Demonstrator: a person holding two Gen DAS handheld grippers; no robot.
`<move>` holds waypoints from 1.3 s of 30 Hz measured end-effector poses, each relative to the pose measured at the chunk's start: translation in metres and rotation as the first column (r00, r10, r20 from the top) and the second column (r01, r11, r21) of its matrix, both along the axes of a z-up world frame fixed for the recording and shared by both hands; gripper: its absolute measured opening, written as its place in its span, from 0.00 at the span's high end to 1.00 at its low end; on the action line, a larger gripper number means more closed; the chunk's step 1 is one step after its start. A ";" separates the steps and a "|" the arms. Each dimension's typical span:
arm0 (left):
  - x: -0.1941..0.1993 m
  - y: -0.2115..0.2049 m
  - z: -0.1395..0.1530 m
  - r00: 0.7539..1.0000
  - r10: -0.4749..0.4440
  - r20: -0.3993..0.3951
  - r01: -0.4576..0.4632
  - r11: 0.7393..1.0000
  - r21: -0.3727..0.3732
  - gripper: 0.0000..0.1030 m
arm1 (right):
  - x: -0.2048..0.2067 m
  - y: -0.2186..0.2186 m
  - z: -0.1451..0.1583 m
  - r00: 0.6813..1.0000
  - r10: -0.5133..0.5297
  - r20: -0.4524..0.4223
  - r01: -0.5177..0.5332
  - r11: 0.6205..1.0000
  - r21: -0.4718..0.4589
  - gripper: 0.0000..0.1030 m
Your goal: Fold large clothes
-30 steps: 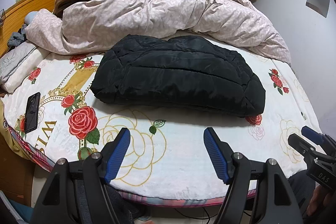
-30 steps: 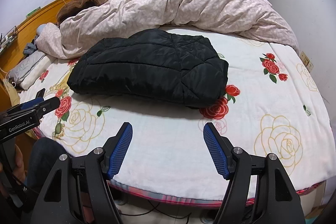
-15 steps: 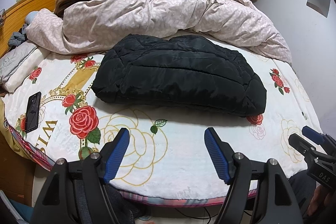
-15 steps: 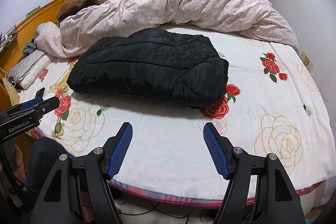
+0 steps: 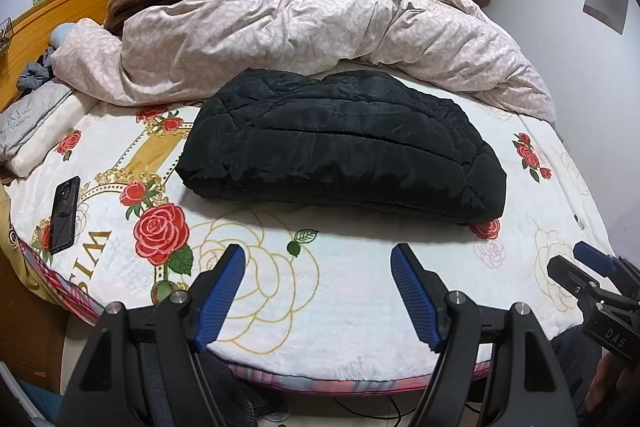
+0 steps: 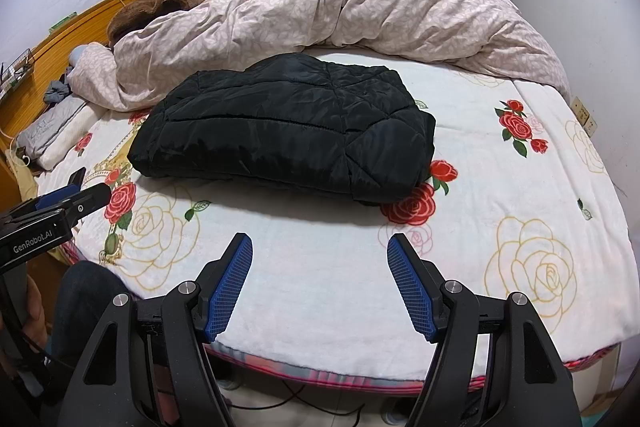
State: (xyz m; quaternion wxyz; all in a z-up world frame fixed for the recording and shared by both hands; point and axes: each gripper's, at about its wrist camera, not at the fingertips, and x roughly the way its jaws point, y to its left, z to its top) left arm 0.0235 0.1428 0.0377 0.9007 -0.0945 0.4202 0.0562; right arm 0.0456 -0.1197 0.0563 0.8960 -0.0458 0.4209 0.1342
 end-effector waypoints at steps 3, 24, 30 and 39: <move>0.000 0.001 0.000 1.000 0.003 0.002 -0.003 1.000 0.007 0.25 | 0.000 0.000 0.000 1.000 0.000 -0.001 0.000 1.000 0.000 0.32; 0.000 -0.006 -0.002 1.000 0.007 -0.010 -0.007 1.000 0.018 0.25 | 0.000 -0.001 -0.004 1.000 0.002 -0.008 -0.002 1.000 0.000 0.32; 0.000 -0.008 -0.003 1.000 0.008 -0.010 -0.008 1.000 0.029 0.25 | -0.003 -0.003 -0.011 1.000 0.012 -0.016 -0.012 1.000 -0.001 0.32; 0.001 -0.011 -0.004 0.999 0.034 -0.001 -0.034 0.998 0.044 0.25 | 0.001 -0.004 -0.010 1.000 0.010 -0.027 -0.010 1.000 -0.001 0.32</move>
